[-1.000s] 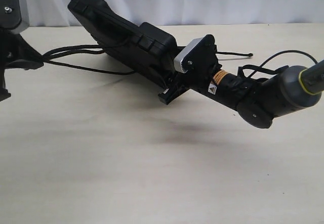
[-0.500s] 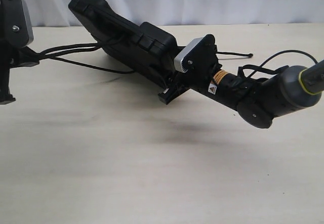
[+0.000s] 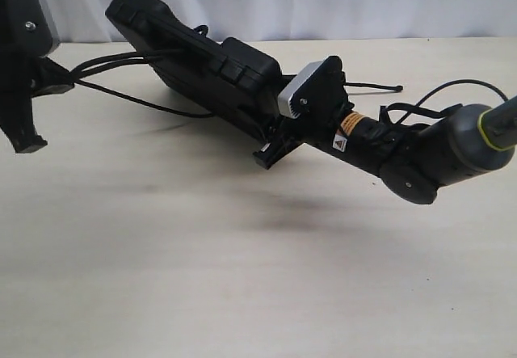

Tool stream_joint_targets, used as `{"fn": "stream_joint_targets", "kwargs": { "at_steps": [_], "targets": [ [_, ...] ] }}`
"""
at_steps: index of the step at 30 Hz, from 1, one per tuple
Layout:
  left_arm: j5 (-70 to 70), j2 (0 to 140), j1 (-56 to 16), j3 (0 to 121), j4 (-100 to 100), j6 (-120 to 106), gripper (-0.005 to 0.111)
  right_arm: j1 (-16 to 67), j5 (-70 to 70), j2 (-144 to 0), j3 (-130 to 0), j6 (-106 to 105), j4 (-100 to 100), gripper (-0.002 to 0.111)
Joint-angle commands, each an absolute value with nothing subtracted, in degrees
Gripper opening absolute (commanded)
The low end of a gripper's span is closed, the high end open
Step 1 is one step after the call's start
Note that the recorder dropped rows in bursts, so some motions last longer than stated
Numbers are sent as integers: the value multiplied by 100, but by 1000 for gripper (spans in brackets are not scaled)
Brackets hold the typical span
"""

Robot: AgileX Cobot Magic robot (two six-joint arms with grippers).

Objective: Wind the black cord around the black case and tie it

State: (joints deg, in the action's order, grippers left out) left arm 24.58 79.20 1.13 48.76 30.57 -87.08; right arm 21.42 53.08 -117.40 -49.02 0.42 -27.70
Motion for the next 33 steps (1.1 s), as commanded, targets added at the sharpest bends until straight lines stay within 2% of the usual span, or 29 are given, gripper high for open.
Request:
{"fn": "stream_joint_targets", "kwargs": {
  "at_steps": [1,4,10,13,17,19,23,27,29,31,32,33],
  "targets": [
    [2424,8252,-308,4876,3285,-8869,0,2153,4375,-11906,-4778,620,-3320,4],
    [1562,8576,-906,4876,3838,-8869,0,2153,4119,-11906,-4778,1119,-3392,4],
    [1134,9109,-1009,4876,4736,-8869,0,2153,3087,-11646,-4756,878,-2689,4],
    [936,9168,-1009,4876,4906,-8828,0,2219,3250,-11400,-4458,0,-1649,4],
    [977,9168,-1009,4876,5522,-8828,0,3013,3466,-11248,-4178,-2812,942,4],
    [1244,9213,-1009,4876,5522,-8828,0,3417,3637,-11248,-4178,-3474,1747,4],
    [1252,9430,-1009,4876,5585,-8828,0,3881,3915,-11248,-4190,-3650,2217,4],
    [1079,9496,-1009,4876,5667,-8841,0,3932,3753,-11248,-4190,-3650,2180,4],
    [1042,9496,-1009,4876,5667,-8841,0,3932,3597,-11248,-4190,-3650,2180,9],
    [1042,9496,-1009,4876,5667,-8841,0,3932,3518,-11248,-4190,-3650,2180,19],
    [1042,9496,-1009,4876,5667,-8841,0,3932,3492,-11248,-4190,-3650,2180,25],
    [1042,9496,-1009,4876,5667,-8841,0,3932,3434,-11248,-4190,-3650,2180,38]
  ]
}}
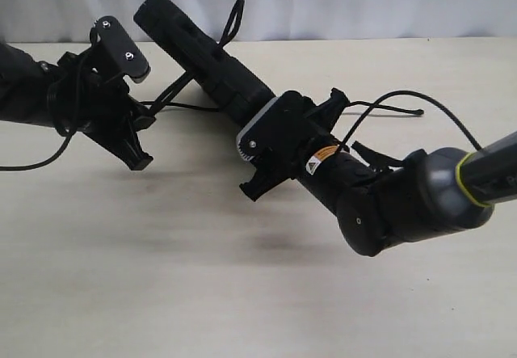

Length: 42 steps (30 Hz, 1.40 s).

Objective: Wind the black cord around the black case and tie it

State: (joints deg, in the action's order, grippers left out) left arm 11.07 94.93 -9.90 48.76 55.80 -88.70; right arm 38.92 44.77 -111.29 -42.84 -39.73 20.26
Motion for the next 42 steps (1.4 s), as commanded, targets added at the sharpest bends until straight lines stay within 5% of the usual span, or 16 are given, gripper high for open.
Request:
{"fn": "stream_joint_targets", "kwargs": {
  "at_steps": [1,5,9,29,42],
  "targets": [
    [1042,9496,-1009,4876,5667,-8841,0,3932,3418,-11248,-4190,-3650,2180,46],
    [1030,9496,-1009,4876,5667,-8841,0,3956,3379,-11248,-4190,-3465,2268,79],
    [887,9496,-1009,4964,5817,-8850,0,4012,3006,-11138,-4190,-3442,2332,92],
    [1029,9719,-1009,5105,5930,-8864,0,4077,-513,-8497,-4441,-2830,2963,92],
    [1098,9719,-1009,5105,5930,-8864,0,2368,-3834,-9727,-7759,-2564,3979,92]
  ]
}}
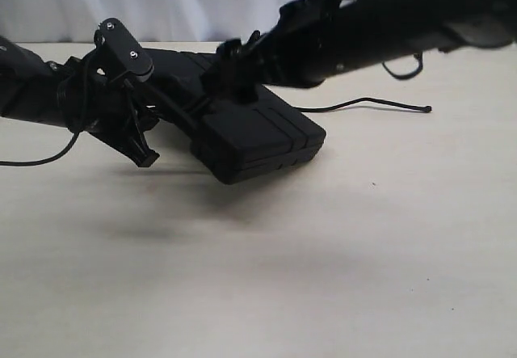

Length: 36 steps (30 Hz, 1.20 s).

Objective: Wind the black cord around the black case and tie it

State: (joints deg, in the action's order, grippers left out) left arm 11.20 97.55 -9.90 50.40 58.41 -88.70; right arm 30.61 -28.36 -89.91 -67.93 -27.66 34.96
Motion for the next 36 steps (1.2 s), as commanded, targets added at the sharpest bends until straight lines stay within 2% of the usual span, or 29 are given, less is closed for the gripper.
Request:
{"fn": "stream_joint_targets", "kwargs": {
  "at_steps": [1,8,13,15,19,22,24,27,33,36],
  "targets": [
    [1098,9719,-1009,5105,5930,-8864,0,2253,-3891,-9896,-8007,-2397,4004,92],
    [1098,9719,-1009,5105,5930,-8864,0,1922,-3987,-11097,-9038,-1537,3961,91],
    [1085,9719,-1009,5105,5930,-8864,0,2009,-4059,-11610,-9500,-1537,4027,74],
    [1085,9719,-1009,5105,5930,-8864,0,2009,-4059,-11712,-9529,-1444,4027,62],
    [1085,9719,-1009,5105,5930,-8864,0,2009,-4107,-11708,-9529,-1411,3939,27],
    [1085,9719,-1009,5105,5930,-8864,0,2009,-4165,-11617,-9529,-1553,3939,6],
    [1098,9719,-1009,5105,5930,-8864,1,2009,-4203,-11559,-9529,-1582,3939,5],
    [1271,9719,-1009,5105,5899,-8864,13,2009,-4252,-11470,-9529,-1582,3939,5],
    [1456,9591,-1009,5105,5860,-8864,49,2009,-4329,-11355,-9529,-1744,4007,5],
    [1667,9267,-1009,5105,5850,-8864,58,2009,-4364,-11345,-9529,-1913,4067,5]
  ]
}}
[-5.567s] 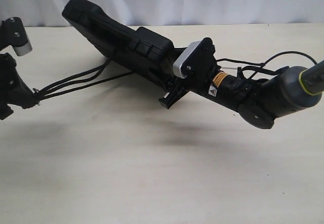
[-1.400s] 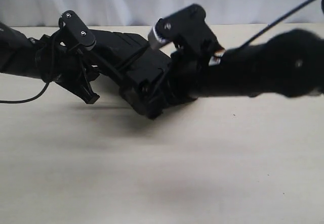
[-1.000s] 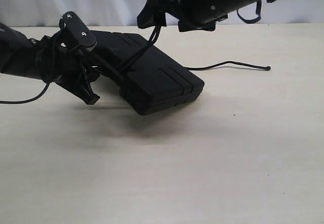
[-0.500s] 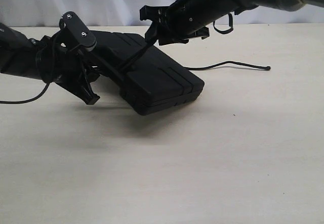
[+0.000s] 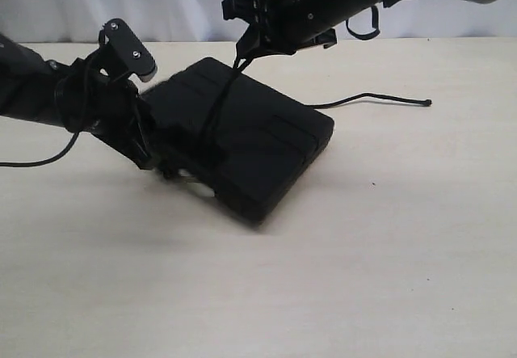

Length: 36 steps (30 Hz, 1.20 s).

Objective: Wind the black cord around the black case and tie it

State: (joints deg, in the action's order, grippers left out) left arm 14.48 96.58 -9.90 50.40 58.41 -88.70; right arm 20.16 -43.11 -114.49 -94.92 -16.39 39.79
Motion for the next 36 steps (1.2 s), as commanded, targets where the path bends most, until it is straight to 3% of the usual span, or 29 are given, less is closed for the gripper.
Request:
{"fn": "stream_joint_targets", "kwargs": {
  "at_steps": [1,9,17,22,27,33,36],
  "targets": [
    [1677,9160,-1009,5105,5850,-8878,58,2009,-4365,-11345,-9529,-1968,4108,5],
    [1909,8828,-1009,5105,6280,-9118,58,2009,-4577,-11345,-9529,-2083,4364,5],
    [2498,9352,-1009,5105,9174,-12280,58,2009,-4435,-11345,-9518,-1336,4382,5],
    [2890,9635,-1009,5446,9519,-12279,57,2009,-4259,-11345,-9518,-861,4125,5],
    [3606,9910,-1009,5740,9519,-12279,48,2009,-4189,-11345,-9518,-861,4125,5],
    [3715,10286,-1040,6028,9519,-12279,32,2009,-4095,-11345,-9518,-861,4125,5],
    [3555,10472,-1169,6205,9508,-12279,31,2009,-4074,-11345,-9518,-861,4125,5]
  ]
}}
